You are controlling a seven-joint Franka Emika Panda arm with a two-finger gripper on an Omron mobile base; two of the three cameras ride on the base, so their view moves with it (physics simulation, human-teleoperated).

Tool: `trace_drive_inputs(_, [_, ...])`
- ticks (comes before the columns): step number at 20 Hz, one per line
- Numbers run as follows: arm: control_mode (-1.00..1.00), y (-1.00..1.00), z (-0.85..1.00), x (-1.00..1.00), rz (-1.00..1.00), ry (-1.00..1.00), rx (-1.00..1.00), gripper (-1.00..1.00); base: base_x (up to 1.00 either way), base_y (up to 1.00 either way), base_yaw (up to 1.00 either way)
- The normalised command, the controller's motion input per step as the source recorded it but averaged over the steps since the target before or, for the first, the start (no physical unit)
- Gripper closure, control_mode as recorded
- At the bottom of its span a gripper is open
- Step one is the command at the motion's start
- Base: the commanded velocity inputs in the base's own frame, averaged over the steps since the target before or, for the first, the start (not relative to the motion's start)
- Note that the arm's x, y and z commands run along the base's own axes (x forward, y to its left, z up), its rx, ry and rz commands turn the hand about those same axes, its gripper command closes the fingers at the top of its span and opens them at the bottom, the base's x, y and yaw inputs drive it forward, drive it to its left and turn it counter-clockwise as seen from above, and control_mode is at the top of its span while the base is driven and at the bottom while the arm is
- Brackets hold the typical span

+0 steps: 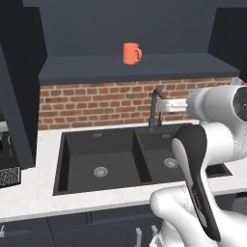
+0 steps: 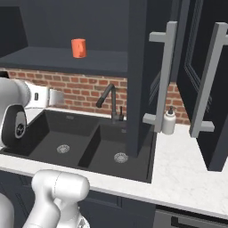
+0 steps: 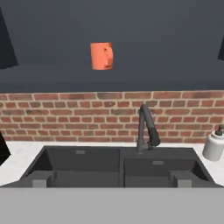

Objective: Gather all objects into one cabinet and sort the glasses and bowls to opposite sides.

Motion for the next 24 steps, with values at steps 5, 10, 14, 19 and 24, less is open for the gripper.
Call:
trace_drive_inputs(5, [-1.00,0.00,0.67,0.00,0.04,-0.01,0.00,-1.00,0.00,0.00,0.00])
trace_drive_inputs(10, [-1.00,0.00,0.42,0.00,0.11,-0.01,0.00,-1.00,0.00,0.00,0.00])
trace_drive_inputs(14, [-1.00,0.00,0.14,0.00,0.13,-0.04,-0.03,-1.00,0.00,0.00,0.00])
trace_drive_inputs(19, [-1.00,0.00,-0.02,0.02,0.03,-0.01,-0.04,-1.00,0.00,0.00,0.00])
trace_drive_inputs(24, [-1.00,0.00,0.00,0.19,0.00,-0.06,-0.01,-1.00,0.00,0.00,0.00])
